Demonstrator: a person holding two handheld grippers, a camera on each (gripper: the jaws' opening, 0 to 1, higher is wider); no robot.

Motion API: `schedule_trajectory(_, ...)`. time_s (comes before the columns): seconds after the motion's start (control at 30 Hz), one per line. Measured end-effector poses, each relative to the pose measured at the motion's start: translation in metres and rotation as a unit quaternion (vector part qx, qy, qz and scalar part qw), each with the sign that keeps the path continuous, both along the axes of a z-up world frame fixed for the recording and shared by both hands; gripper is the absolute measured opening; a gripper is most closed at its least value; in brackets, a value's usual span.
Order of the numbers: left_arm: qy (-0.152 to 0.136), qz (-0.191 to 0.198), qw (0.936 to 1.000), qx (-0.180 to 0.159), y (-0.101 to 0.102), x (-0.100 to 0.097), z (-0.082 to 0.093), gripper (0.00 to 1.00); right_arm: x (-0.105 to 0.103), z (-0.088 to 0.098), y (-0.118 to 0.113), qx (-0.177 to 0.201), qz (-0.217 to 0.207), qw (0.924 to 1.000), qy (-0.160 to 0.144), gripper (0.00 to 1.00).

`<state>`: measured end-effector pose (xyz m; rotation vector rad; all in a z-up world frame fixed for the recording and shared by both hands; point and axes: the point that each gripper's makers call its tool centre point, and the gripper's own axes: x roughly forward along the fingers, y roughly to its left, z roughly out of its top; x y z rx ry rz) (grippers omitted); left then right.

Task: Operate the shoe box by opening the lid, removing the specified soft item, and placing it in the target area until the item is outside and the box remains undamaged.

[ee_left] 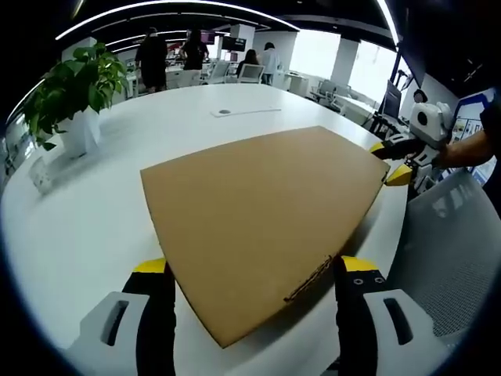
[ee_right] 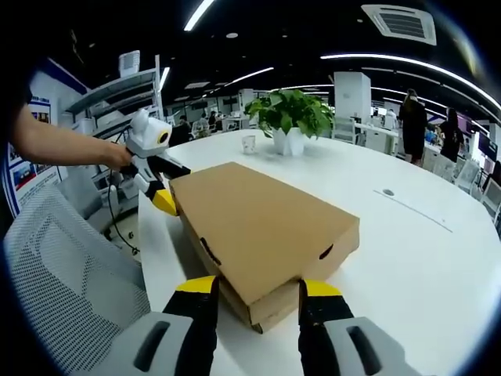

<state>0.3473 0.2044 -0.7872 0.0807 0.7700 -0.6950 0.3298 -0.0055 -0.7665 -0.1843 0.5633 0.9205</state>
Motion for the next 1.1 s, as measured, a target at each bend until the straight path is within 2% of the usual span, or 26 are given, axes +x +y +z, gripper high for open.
schedule_trajectory(0.4, 0.002, 0.008, 0.9999, -0.007, -0.002, -0.002, 0.01, 0.89, 0.0, 0.013, 0.001, 0.013, -0.008, 0.9999, -0.001, 0.38)
schedule_trajectory(0.73, -0.017, 0.011, 0.9998, 0.004, 0.0, -0.003, 0.018, 0.87, 0.0, 0.026, 0.002, 0.025, -0.016, 0.9995, -0.009, 0.4)
schedule_trajectory(0.9, -0.025, 0.009, 0.9996, 0.011, 0.001, -0.002, 0.02, 0.86, 0.0, 0.031, 0.003, 0.011, -0.006, 0.9997, -0.023, 0.4)
schedule_trajectory(1.1, -0.038, 0.017, 0.9991, 0.007, 0.003, 0.002, 0.025, 0.87, 0.002, 0.038, 0.004, 0.013, -0.004, 0.9994, -0.031, 0.41)
